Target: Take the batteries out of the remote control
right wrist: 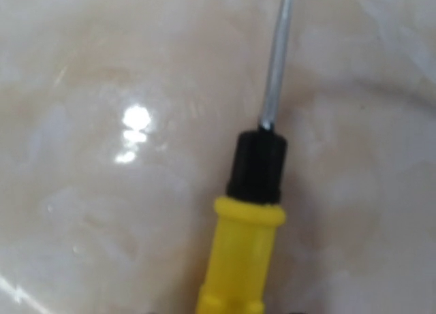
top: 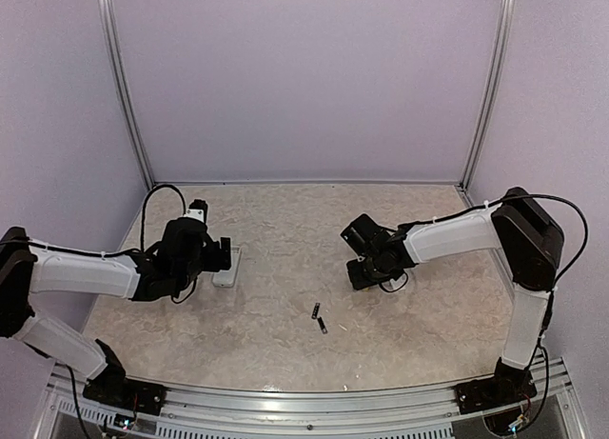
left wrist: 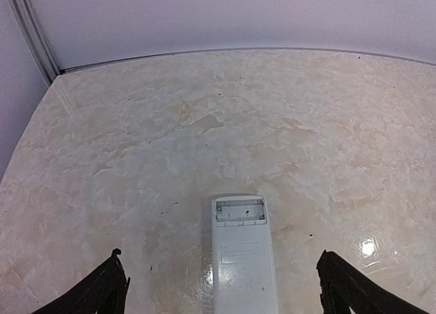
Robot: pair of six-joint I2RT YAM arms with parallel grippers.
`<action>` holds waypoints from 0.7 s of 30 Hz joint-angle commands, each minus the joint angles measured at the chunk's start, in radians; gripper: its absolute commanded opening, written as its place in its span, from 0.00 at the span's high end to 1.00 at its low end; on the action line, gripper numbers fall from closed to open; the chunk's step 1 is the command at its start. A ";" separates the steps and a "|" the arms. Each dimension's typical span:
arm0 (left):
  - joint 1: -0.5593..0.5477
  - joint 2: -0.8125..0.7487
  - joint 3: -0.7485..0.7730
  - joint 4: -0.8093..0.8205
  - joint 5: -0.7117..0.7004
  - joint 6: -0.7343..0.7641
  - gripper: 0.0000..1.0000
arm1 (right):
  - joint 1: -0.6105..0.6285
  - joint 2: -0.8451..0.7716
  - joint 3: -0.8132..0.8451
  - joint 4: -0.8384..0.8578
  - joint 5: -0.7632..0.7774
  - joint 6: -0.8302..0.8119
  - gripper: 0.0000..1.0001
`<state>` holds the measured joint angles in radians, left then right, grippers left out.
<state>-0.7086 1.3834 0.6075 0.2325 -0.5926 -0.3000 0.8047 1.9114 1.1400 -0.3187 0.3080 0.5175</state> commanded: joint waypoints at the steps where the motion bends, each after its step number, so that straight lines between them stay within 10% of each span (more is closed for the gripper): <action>1: 0.000 -0.046 -0.012 -0.026 -0.023 0.027 0.05 | 0.006 -0.074 0.054 -0.087 0.010 -0.033 0.52; 8: 0.049 -0.164 0.041 -0.126 -0.026 0.098 0.04 | -0.048 -0.201 0.175 -0.137 0.056 -0.149 0.03; 21: 0.370 -0.431 0.032 -0.215 -0.016 0.172 0.01 | -0.328 -0.510 0.011 0.029 -0.032 -0.247 0.00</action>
<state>-0.4183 1.0176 0.6621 0.0570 -0.6075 -0.1555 0.5545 1.4956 1.2819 -0.3569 0.3241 0.2993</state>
